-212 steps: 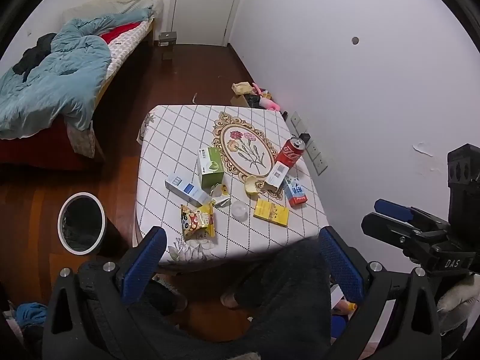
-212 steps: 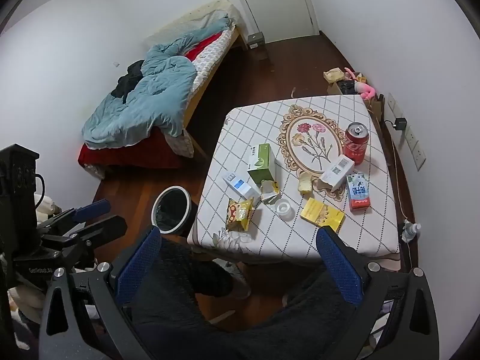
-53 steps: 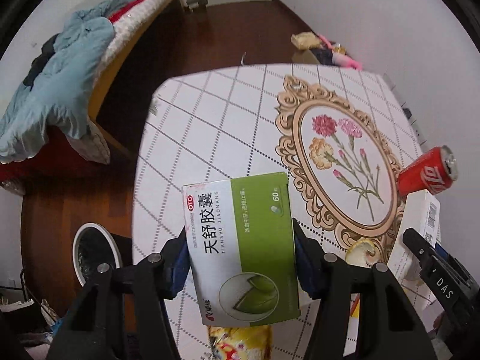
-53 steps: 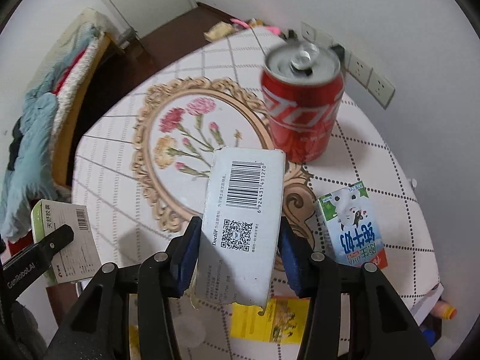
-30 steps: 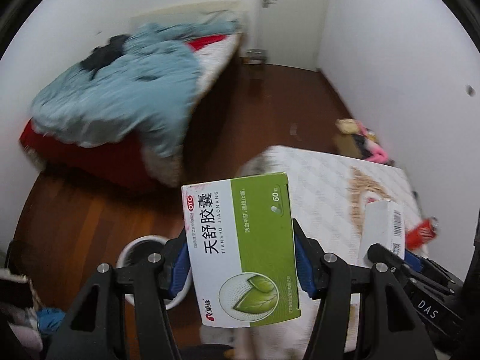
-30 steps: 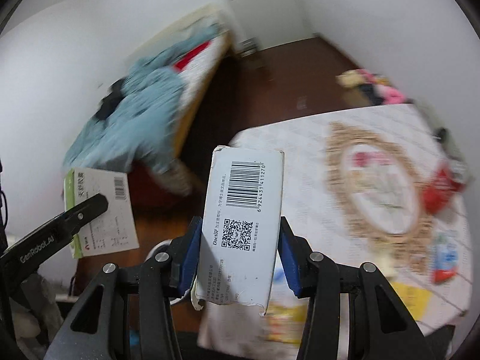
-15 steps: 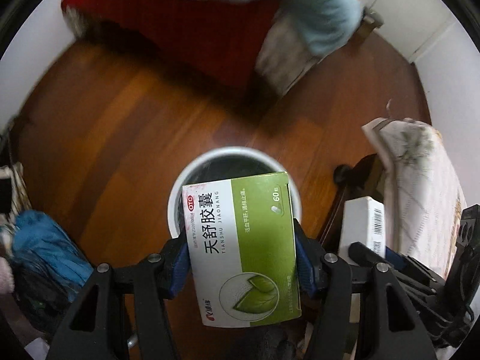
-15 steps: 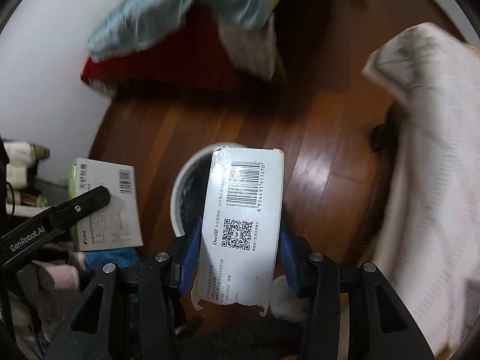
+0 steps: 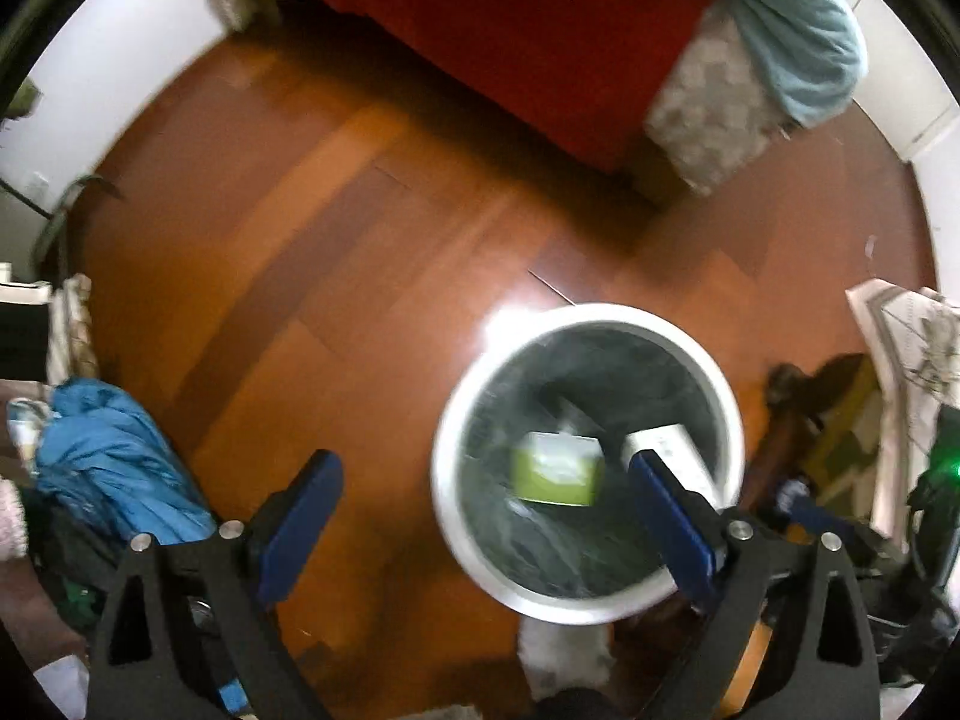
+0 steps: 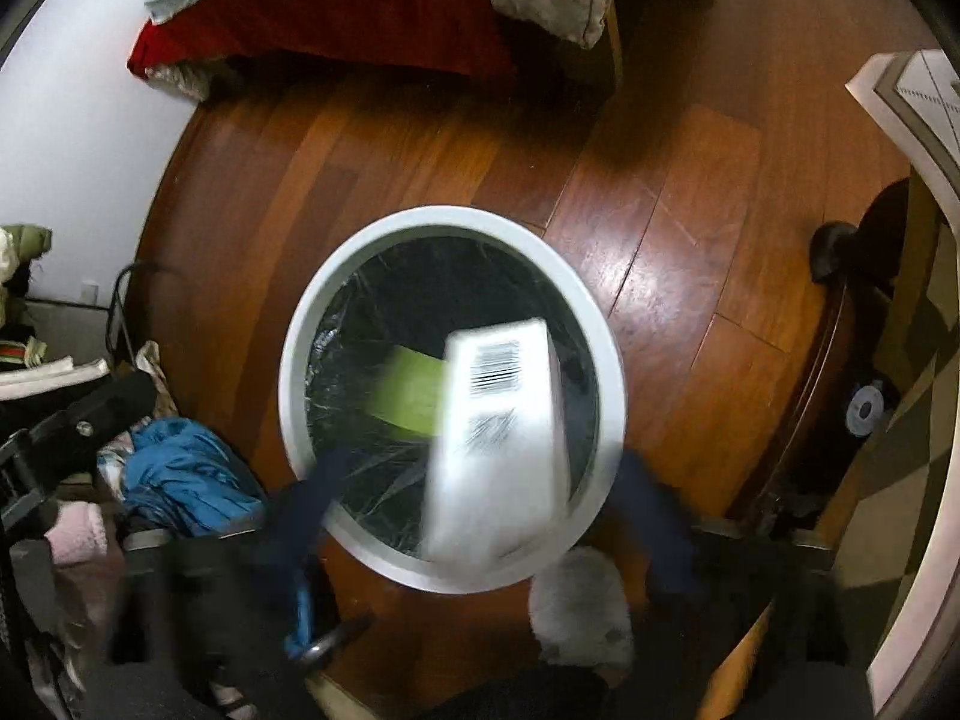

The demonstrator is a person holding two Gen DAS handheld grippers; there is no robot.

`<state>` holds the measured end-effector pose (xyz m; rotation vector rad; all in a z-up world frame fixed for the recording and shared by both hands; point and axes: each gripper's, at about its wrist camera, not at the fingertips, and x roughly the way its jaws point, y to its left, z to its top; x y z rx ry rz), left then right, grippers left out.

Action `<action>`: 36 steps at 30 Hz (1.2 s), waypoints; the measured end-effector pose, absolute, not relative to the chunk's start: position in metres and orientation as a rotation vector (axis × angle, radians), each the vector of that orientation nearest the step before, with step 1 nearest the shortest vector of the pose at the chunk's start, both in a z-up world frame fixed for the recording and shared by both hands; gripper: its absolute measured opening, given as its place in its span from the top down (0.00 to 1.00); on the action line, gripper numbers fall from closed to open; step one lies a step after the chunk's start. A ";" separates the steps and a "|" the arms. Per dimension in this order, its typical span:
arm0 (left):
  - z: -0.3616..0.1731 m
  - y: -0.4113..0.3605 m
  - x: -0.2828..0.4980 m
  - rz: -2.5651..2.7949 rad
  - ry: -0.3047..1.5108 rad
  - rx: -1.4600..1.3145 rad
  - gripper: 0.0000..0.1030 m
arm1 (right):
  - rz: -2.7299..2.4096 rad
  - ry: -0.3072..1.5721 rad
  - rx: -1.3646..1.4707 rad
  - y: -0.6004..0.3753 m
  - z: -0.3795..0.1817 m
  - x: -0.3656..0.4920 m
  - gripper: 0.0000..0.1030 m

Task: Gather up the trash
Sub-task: 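Carry both boxes to the white bin and open both tools to drop them, then grasp the yellow chip bag with the left tool while the right grasps the yellow HAOMAO box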

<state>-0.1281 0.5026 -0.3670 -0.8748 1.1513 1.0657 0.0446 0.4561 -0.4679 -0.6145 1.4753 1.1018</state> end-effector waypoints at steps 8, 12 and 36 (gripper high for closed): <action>-0.373 0.483 -0.135 1.113 1.182 -0.832 0.00 | 1.009 1.351 -0.801 0.450 -0.457 0.031 0.00; -0.365 0.470 -0.136 1.112 1.184 -0.816 0.00 | 0.981 1.324 -0.841 0.436 -0.447 0.030 0.00; -0.213 0.380 -0.163 1.133 1.018 -0.646 0.00 | 1.095 1.185 -0.628 0.340 -0.280 0.005 0.00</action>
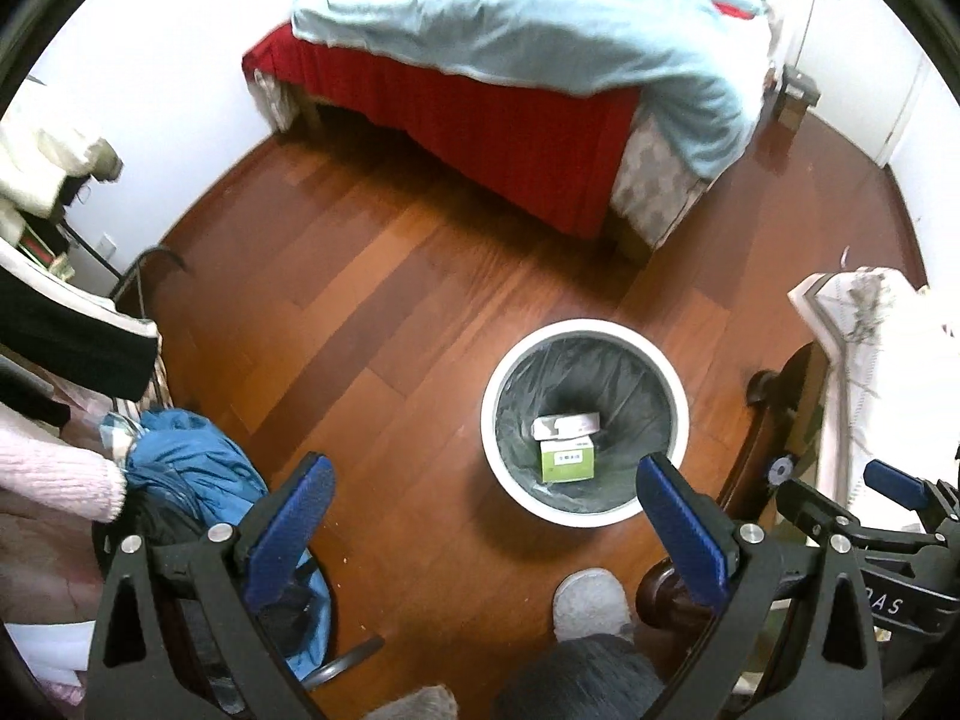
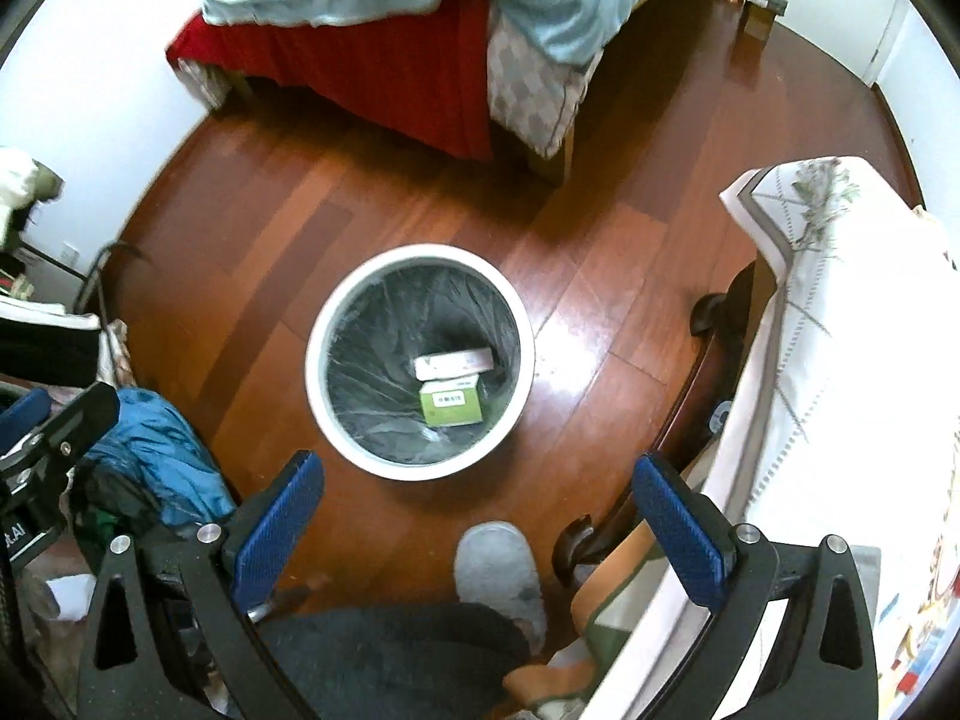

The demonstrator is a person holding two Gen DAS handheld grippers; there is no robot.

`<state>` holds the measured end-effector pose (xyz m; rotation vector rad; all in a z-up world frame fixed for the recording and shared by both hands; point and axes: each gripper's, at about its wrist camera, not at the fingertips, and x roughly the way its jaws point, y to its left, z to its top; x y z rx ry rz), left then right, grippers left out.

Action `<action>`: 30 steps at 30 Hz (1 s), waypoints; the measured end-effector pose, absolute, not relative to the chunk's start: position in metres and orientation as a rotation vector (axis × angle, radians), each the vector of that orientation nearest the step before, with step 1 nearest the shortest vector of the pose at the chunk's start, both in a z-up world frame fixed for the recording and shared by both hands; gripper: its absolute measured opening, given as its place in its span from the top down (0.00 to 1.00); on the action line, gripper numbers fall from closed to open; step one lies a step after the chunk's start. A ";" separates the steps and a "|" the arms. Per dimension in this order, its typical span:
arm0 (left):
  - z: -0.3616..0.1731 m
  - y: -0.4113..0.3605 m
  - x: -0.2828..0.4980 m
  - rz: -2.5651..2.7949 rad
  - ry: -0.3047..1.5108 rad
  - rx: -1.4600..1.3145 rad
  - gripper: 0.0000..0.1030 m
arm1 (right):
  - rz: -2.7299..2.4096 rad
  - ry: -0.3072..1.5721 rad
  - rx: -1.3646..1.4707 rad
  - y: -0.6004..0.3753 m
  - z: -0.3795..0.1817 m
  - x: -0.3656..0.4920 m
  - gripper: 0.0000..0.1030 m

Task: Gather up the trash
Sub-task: 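Grasp the yellow chip bag with the left tool while the right grasps the yellow HAOMAO box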

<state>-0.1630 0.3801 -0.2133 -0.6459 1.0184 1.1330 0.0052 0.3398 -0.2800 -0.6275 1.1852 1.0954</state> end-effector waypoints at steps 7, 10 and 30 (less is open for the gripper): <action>-0.143 0.334 -0.156 1.133 0.947 -0.563 0.00 | 1.155 1.153 -0.405 0.276 -0.200 0.020 0.00; -0.116 0.310 -0.141 1.104 0.906 -0.506 0.00 | 1.150 1.127 -0.294 0.235 -0.165 0.037 0.00; -0.279 0.076 0.119 0.497 1.290 -0.530 0.01 | 0.539 1.383 -0.394 -0.107 -0.296 0.219 0.00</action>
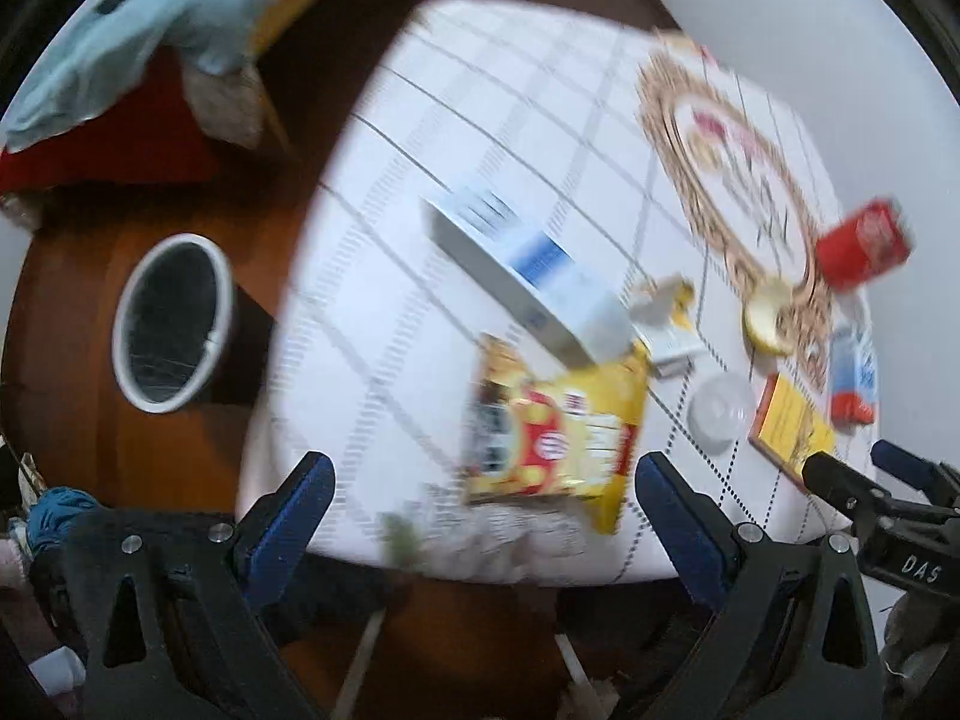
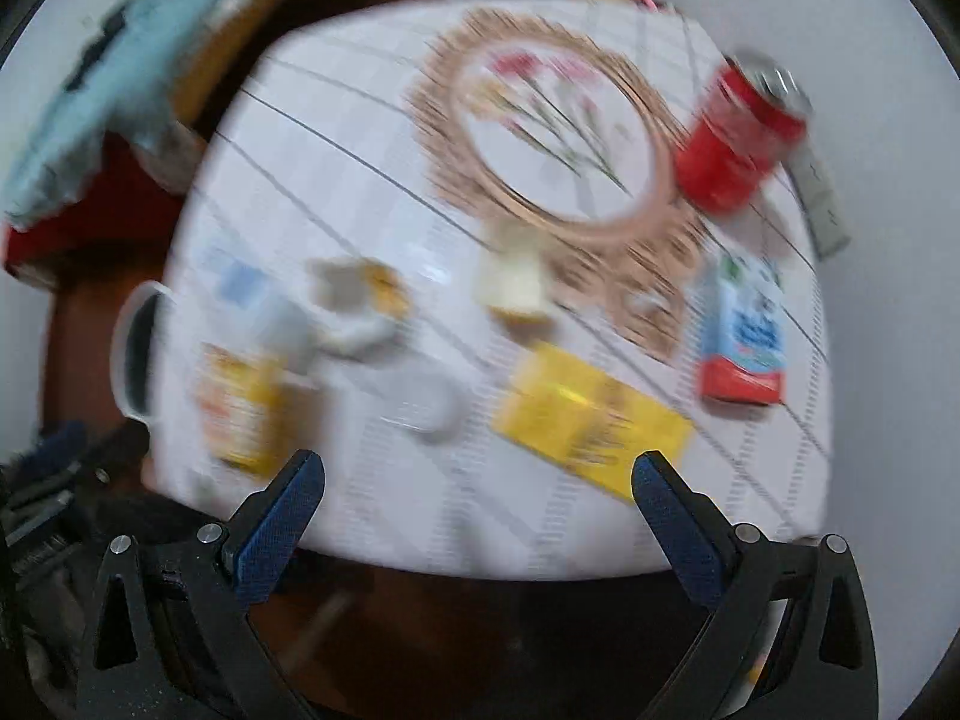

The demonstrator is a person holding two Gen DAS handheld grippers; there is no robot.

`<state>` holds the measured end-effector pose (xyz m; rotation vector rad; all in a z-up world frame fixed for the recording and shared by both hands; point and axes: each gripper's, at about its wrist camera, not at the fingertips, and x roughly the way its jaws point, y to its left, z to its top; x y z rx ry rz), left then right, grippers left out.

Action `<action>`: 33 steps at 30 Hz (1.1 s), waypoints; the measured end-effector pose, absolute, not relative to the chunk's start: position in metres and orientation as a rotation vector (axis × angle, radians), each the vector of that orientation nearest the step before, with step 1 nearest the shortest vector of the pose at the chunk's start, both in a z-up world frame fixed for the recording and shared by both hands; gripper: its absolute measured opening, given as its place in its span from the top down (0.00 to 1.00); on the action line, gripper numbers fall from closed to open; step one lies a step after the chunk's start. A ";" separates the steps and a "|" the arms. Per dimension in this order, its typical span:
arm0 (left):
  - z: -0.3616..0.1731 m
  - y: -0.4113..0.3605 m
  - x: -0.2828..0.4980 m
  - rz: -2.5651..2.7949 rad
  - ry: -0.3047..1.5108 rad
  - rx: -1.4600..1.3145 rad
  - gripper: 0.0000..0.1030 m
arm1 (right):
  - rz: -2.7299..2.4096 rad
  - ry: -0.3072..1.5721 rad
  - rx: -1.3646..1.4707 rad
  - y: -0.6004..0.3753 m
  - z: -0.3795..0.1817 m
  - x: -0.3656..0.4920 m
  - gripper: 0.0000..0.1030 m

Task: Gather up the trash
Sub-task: 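Grasp the yellow chip bag with the left tool while the right grasps the yellow HAOMAO box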

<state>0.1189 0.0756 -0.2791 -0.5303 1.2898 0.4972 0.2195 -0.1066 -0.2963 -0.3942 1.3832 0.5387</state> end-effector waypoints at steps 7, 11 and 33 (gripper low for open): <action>-0.309 0.053 0.150 0.476 1.341 -0.481 0.08 | 0.573 1.409 -0.634 -0.108 -0.349 0.244 0.00; -0.317 0.049 0.151 0.502 1.356 -0.438 0.40 | 0.604 1.395 -0.673 -0.107 -0.360 0.250 0.12; -0.314 0.041 0.145 0.527 1.312 -0.396 0.47 | 0.618 1.401 -0.556 -0.113 -0.338 0.206 0.13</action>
